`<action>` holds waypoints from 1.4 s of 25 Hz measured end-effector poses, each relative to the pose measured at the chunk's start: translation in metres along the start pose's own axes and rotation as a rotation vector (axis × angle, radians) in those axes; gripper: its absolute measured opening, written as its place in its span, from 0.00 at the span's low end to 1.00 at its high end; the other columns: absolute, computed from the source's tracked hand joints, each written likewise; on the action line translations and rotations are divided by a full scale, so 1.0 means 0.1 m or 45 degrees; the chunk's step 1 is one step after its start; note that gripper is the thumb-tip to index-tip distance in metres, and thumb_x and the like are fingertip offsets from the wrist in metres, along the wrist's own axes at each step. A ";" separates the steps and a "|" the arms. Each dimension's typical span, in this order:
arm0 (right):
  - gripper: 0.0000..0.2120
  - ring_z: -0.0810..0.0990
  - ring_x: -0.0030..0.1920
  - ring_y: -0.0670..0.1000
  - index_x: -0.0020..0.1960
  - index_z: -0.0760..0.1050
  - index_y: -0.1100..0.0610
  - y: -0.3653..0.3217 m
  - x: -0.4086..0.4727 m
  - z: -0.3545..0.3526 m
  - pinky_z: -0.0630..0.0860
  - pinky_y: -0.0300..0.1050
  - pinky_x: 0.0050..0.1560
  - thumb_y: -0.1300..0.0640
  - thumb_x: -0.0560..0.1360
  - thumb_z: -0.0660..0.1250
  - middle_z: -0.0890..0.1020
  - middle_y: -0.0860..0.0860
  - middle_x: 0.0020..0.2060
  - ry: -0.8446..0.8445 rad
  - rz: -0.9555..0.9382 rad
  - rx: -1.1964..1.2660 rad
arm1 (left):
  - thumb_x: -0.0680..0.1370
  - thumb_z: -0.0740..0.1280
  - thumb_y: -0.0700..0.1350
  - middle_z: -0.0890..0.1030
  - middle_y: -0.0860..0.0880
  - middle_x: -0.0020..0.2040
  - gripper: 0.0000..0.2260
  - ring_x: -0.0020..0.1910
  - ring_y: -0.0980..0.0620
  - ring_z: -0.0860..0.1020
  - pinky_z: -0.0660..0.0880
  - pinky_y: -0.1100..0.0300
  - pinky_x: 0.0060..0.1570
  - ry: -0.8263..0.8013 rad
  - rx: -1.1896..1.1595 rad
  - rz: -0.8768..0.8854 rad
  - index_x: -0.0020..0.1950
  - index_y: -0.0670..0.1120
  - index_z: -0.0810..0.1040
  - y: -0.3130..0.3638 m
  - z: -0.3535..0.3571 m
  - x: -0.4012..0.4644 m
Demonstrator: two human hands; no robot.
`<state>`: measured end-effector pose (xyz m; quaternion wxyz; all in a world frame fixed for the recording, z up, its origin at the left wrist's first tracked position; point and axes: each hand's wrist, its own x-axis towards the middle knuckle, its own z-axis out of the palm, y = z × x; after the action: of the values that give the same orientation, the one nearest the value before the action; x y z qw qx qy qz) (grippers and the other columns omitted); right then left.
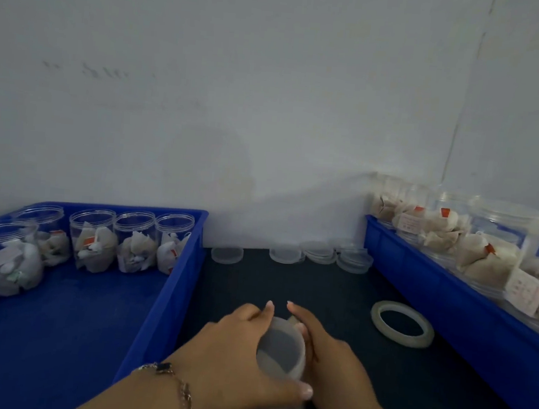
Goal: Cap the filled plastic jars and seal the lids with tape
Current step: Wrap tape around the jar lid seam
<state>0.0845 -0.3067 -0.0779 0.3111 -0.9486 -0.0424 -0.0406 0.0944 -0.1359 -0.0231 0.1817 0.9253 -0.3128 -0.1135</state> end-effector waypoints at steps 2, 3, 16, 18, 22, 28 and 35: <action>0.33 0.76 0.34 0.40 0.58 0.27 0.20 -0.03 -0.06 0.02 0.74 0.35 0.36 0.41 0.79 0.53 0.77 0.43 0.34 0.029 0.014 -0.016 | 0.69 0.66 0.69 0.61 0.62 0.67 0.44 0.60 0.62 0.66 0.69 0.64 0.61 -0.115 -0.004 0.042 0.77 0.56 0.48 -0.06 -0.13 -0.04; 0.33 0.76 0.32 0.40 0.54 0.21 0.21 -0.03 -0.09 0.01 0.73 0.35 0.34 0.37 0.77 0.50 0.77 0.44 0.34 0.025 0.016 -0.049 | 0.70 0.67 0.66 0.63 0.63 0.65 0.41 0.60 0.63 0.66 0.69 0.64 0.61 -0.170 0.017 0.060 0.77 0.57 0.51 -0.11 -0.20 -0.06; 0.20 0.73 0.54 0.45 0.70 0.57 0.42 -0.09 -0.29 0.13 0.64 0.35 0.40 0.56 0.81 0.53 0.62 0.43 0.65 -0.098 -0.398 -0.545 | 0.72 0.60 0.69 0.58 0.57 0.71 0.36 0.67 0.54 0.59 0.63 0.52 0.65 -0.059 0.433 -0.109 0.73 0.53 0.53 -0.13 -0.03 -0.05; 0.22 0.72 0.58 0.46 0.72 0.54 0.44 -0.09 -0.23 0.18 0.67 0.37 0.48 0.55 0.81 0.55 0.65 0.44 0.65 -0.154 -0.345 -0.521 | 0.72 0.59 0.70 0.56 0.56 0.72 0.38 0.68 0.53 0.58 0.63 0.52 0.66 -0.052 0.423 -0.105 0.75 0.54 0.50 -0.15 -0.02 -0.03; 0.19 0.72 0.57 0.46 0.69 0.58 0.47 -0.11 -0.21 0.18 0.68 0.42 0.53 0.56 0.80 0.57 0.65 0.44 0.64 -0.186 -0.328 -0.463 | 0.71 0.58 0.71 0.51 0.57 0.74 0.42 0.72 0.52 0.53 0.60 0.50 0.69 -0.121 0.402 -0.109 0.77 0.55 0.43 -0.20 -0.06 -0.04; 0.10 0.72 0.47 0.41 0.58 0.64 0.35 -0.07 -0.29 0.17 0.70 0.35 0.42 0.40 0.79 0.50 0.64 0.35 0.54 -0.030 -0.378 -0.267 | 0.72 0.64 0.66 0.58 0.56 0.69 0.38 0.67 0.53 0.59 0.67 0.54 0.64 -0.092 0.328 -0.062 0.75 0.56 0.50 -0.23 -0.08 -0.06; 0.27 0.74 0.45 0.43 0.63 0.62 0.33 0.01 -0.28 -0.05 0.72 0.33 0.41 0.31 0.70 0.36 0.62 0.36 0.50 0.113 -0.529 -0.462 | 0.70 0.58 0.72 0.60 0.55 0.65 0.35 0.63 0.54 0.60 0.70 0.55 0.60 -0.081 0.351 -0.057 0.73 0.63 0.51 -0.22 -0.09 -0.04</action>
<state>0.0570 -0.3121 -0.0775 0.1228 -0.9570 -0.2145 -0.1519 0.1056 -0.1150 -0.0235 0.0404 0.9442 -0.3103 -0.1028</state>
